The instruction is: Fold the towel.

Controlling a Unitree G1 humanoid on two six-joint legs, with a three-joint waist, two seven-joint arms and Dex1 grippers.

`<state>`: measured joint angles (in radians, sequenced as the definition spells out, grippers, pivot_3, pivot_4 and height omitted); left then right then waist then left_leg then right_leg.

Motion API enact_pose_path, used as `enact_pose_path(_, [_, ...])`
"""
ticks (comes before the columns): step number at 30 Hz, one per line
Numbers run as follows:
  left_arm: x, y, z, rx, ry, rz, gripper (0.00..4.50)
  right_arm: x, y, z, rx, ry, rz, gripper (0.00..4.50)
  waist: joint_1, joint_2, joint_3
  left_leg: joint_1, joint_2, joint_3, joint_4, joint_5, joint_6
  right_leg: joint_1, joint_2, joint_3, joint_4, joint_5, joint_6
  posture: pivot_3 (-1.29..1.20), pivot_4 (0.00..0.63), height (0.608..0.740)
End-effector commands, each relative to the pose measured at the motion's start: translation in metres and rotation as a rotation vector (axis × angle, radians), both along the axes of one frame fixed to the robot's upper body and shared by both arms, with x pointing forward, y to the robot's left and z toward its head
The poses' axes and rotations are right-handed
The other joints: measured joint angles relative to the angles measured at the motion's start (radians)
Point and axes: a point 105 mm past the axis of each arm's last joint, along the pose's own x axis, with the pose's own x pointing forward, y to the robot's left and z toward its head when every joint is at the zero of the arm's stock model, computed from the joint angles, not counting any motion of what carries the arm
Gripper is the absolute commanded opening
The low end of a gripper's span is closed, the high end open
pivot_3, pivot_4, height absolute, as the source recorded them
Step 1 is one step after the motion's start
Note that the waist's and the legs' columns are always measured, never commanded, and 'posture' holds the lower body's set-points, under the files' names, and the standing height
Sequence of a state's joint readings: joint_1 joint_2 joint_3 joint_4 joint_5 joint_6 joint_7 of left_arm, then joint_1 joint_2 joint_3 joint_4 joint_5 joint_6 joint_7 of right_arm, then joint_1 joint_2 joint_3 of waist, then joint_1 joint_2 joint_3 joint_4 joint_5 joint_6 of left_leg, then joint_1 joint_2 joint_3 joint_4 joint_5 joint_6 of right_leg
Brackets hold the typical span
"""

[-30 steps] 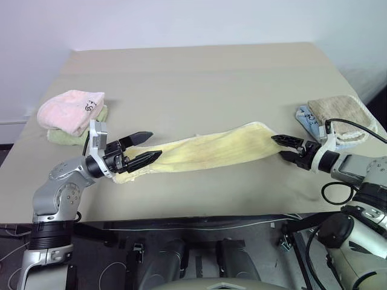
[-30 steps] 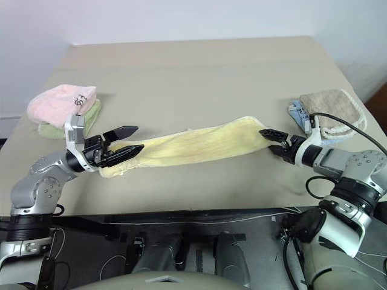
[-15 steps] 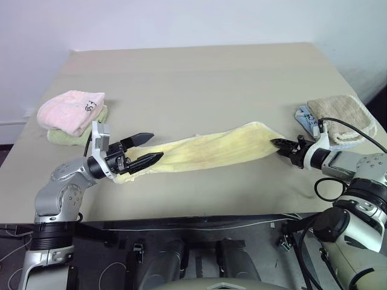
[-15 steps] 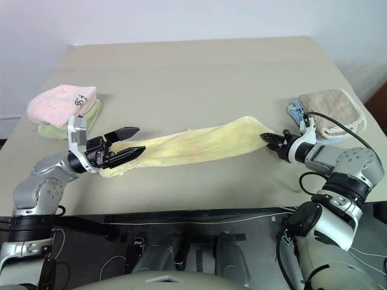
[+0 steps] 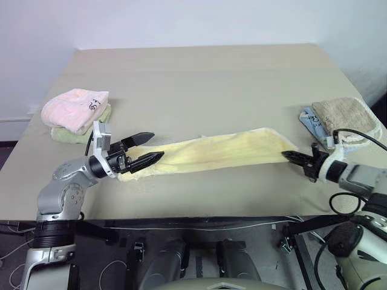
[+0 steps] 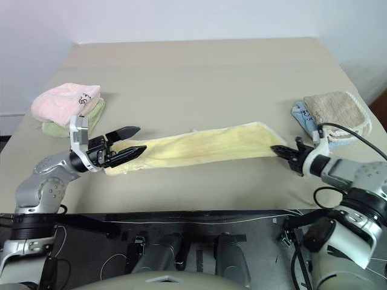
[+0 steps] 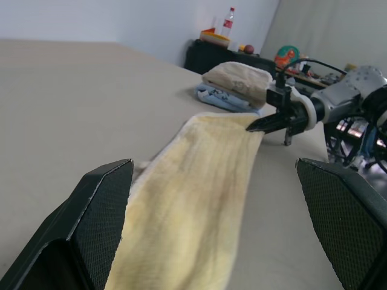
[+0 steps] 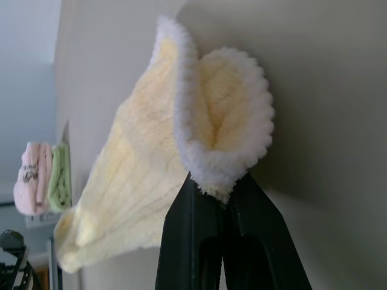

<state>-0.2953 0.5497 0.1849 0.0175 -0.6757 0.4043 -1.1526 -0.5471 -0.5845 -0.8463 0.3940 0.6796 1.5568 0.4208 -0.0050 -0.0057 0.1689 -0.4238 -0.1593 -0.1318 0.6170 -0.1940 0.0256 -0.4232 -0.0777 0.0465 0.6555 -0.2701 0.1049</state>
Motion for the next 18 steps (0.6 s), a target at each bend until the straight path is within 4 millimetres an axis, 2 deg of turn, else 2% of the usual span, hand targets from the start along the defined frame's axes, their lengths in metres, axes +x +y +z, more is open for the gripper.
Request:
enact_pose_path(1, [0.001, -0.001, 0.008, 0.001, -0.042, -0.012, 4.5, -0.015, -0.031, 0.003, -0.017, -0.024, -0.11, 0.05, 0.007, 0.0, 0.0, 0.0, 0.0, 0.0, 0.0, 0.0, 0.0, 0.0, 0.0, 0.0, 0.0, 0.0, 0.0, 0.0, 0.15, 0.74])
enact_pose_path(4, [0.002, -0.003, 0.007, 0.003, -0.038, -0.022, 4.5, -0.029, -0.045, -0.006, -0.003, -0.005, -0.161, 0.05, 0.023, 0.0, -0.001, 0.0, 0.0, -0.001, 0.0, 0.0, 0.001, 0.002, 0.0, -0.001, -0.003, 0.0, 0.0, 0.0, 0.15, 0.74])
enact_pose_path(8, [0.004, -0.005, 0.008, 0.005, -0.039, -0.036, 4.5, -0.044, -0.046, -0.008, -0.017, 0.001, -0.125, 0.05, 0.046, -0.001, -0.001, 0.0, 0.0, -0.003, 0.0, -0.002, 0.002, 0.005, -0.001, -0.003, -0.008, 0.0, 0.0, 0.0, 0.15, 0.74])
enact_pose_path(14, [0.008, -0.006, 0.009, 0.005, -0.041, -0.044, 4.5, -0.054, -0.057, 0.007, -0.094, -0.048, -0.094, 0.05, 0.046, -0.001, -0.001, -0.001, -0.001, -0.003, 0.0, -0.002, 0.003, 0.004, -0.001, -0.004, -0.009, 0.0, 0.0, 0.0, 0.15, 0.74])
enact_pose_path(16, [0.009, -0.007, 0.009, 0.006, -0.042, -0.046, 4.5, -0.052, -0.058, 0.02, -0.147, -0.1, -0.069, 0.05, 0.04, 0.0, -0.001, -0.001, -0.001, -0.002, 0.0, -0.002, 0.003, 0.004, -0.001, -0.003, -0.008, 0.0, 0.0, 0.0, 0.15, 0.74])
enact_pose_path(18, [0.009, -0.008, 0.009, 0.006, -0.043, -0.048, 4.5, -0.049, -0.049, 0.037, -0.234, -0.18, 0.003, 0.05, 0.031, 0.002, -0.002, -0.001, 0.0, -0.001, 0.0, -0.002, 0.003, 0.003, -0.001, -0.002, -0.008, 0.0, 0.0, 0.0, 0.15, 0.74])
